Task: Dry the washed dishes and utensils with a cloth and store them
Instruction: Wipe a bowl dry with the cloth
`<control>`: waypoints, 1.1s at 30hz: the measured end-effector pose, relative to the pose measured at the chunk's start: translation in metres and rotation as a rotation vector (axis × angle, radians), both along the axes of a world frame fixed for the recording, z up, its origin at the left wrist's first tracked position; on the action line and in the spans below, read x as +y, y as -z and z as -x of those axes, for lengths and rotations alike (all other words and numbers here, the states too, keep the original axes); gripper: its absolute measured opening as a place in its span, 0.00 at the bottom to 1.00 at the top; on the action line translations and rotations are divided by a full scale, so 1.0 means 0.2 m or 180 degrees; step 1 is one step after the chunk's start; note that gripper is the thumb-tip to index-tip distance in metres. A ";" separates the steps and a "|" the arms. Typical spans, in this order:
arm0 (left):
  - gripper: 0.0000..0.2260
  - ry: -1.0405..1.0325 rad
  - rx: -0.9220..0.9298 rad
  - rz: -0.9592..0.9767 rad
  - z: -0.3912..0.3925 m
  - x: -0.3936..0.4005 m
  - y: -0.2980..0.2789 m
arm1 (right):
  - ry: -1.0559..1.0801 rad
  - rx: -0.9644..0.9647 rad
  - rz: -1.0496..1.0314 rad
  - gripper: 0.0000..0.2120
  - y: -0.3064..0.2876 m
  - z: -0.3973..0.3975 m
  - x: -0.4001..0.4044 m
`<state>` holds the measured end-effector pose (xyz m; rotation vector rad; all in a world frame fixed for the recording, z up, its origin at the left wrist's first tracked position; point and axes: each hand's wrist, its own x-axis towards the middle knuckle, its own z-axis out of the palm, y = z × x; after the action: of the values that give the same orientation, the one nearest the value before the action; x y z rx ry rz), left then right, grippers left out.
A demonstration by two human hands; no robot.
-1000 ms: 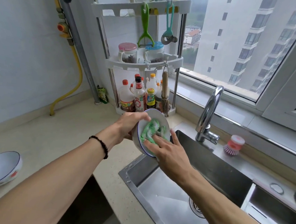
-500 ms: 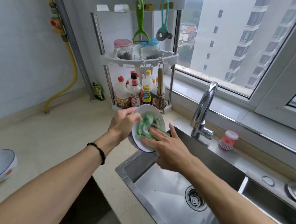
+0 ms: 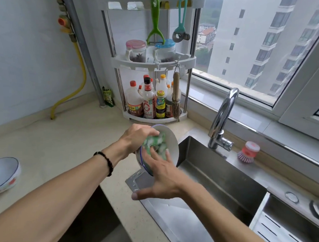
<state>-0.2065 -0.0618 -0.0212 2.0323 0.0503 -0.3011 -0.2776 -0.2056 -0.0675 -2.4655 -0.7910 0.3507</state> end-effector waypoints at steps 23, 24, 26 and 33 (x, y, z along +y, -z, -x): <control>0.12 -0.0042 0.0150 -0.0311 -0.03 0.01 -0.01 | -0.0199 -0.0378 0.0116 0.35 0.03 0.04 -0.18; 0.14 -0.0029 0.0198 -0.0331 -0.03 0.01 -0.01 | -0.0222 -0.0444 0.0240 0.35 0.03 0.02 -0.20; 0.17 0.0088 0.0415 -0.0306 -0.02 0.01 -0.01 | -0.0259 -0.0850 0.0791 0.41 0.06 -0.02 -0.23; 0.08 -0.0363 -0.0171 -0.0090 -0.02 -0.10 0.05 | 0.0134 -0.0145 0.0209 0.57 0.05 -0.03 -0.13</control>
<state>-0.2027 -0.0811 -0.0311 2.0557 0.1373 -0.1750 -0.2716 -0.2315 -0.0770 -2.5556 -0.7560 0.3107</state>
